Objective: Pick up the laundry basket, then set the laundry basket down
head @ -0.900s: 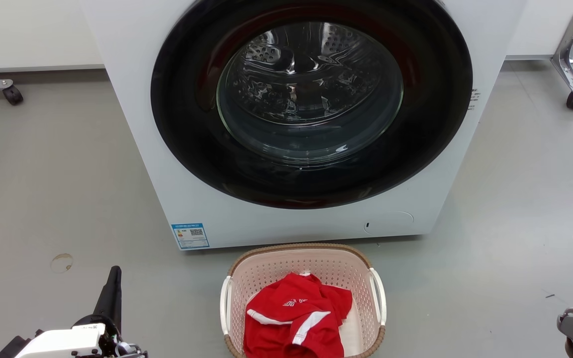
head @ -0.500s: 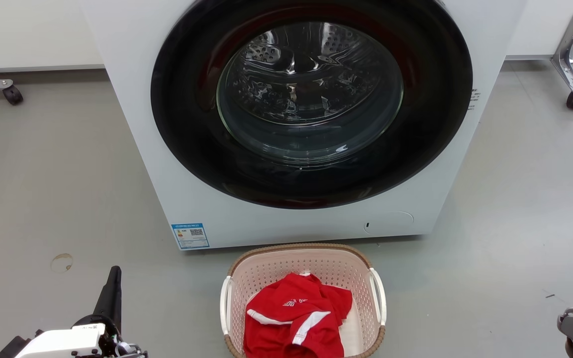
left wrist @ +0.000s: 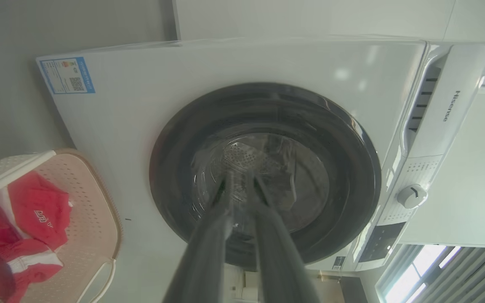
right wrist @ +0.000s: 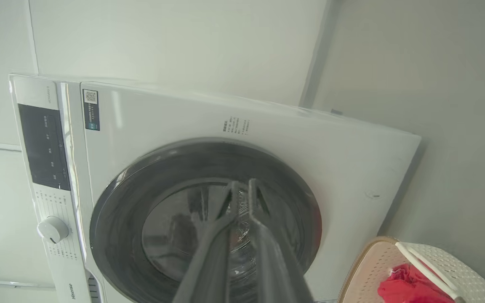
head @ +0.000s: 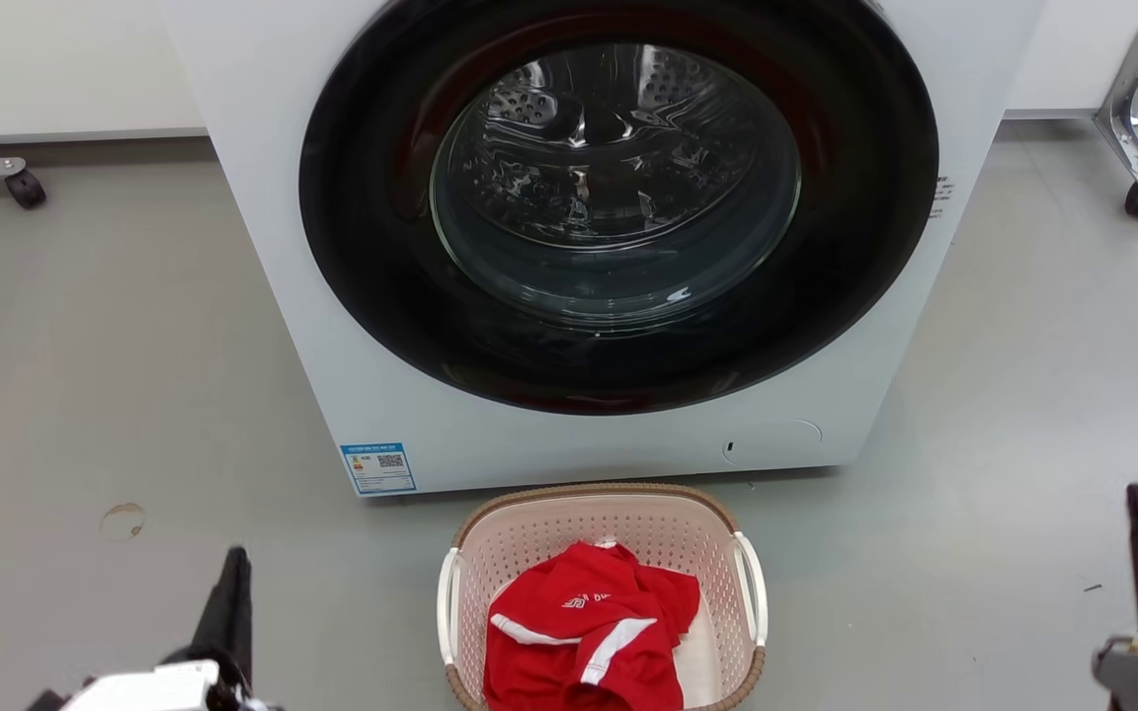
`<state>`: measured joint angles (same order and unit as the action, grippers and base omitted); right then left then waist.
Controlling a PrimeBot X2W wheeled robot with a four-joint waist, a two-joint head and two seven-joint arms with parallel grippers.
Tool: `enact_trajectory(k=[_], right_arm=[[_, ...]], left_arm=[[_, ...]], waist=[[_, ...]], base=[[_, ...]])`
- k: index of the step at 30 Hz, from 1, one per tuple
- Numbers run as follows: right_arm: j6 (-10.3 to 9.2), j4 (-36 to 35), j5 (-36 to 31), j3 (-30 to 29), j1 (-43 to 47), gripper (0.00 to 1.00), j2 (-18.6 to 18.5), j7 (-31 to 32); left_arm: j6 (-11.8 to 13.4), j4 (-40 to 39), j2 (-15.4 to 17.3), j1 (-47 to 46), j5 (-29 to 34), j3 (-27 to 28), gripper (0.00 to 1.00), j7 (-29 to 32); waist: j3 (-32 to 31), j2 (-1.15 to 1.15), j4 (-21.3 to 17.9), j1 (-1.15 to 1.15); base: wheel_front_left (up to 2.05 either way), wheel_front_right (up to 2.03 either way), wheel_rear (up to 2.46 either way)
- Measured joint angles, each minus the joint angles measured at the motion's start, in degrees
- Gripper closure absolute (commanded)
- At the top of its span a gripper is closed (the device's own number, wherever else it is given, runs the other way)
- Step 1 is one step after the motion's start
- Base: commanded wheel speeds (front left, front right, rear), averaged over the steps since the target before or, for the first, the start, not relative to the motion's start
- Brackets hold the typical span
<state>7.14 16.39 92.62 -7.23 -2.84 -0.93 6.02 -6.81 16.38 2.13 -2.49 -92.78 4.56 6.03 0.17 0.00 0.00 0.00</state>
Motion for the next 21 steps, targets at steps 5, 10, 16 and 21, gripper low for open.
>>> enact_trajectory(k=[5,10,16,21], right_arm=[[-0.01,1.7,0.0,0.7,2.7,0.00,2.2,-0.1],[-0.01,1.2,0.0,0.9,2.7,0.00,1.8,-0.7],[-0.01,0.7,-0.6,1.6,2.7,0.00,1.7,-1.9],[-0.01,0.1,-2.0,2.6,2.7,0.00,1.3,-2.6]], left_arm=[[0.0,1.9,-0.8,2.3,0.0,-0.4,0.00,-0.3],[0.0,1.5,-0.8,2.3,-0.1,-0.8,0.00,-1.1],[0.0,1.2,-0.7,2.3,-0.1,-1.3,0.00,-2.2],[0.0,1.1,-0.7,2.3,1.2,-1.6,0.00,-3.1]], waist=[[0.0,0.00,0.0,0.01],[-0.1,0.00,0.0,0.04],[0.0,0.00,0.0,0.02],[0.0,0.00,0.0,0.02]], base=[[0.00,0.00,0.00],[0.00,0.00,0.00],[0.00,0.00,0.00],[0.00,0.00,0.00]])
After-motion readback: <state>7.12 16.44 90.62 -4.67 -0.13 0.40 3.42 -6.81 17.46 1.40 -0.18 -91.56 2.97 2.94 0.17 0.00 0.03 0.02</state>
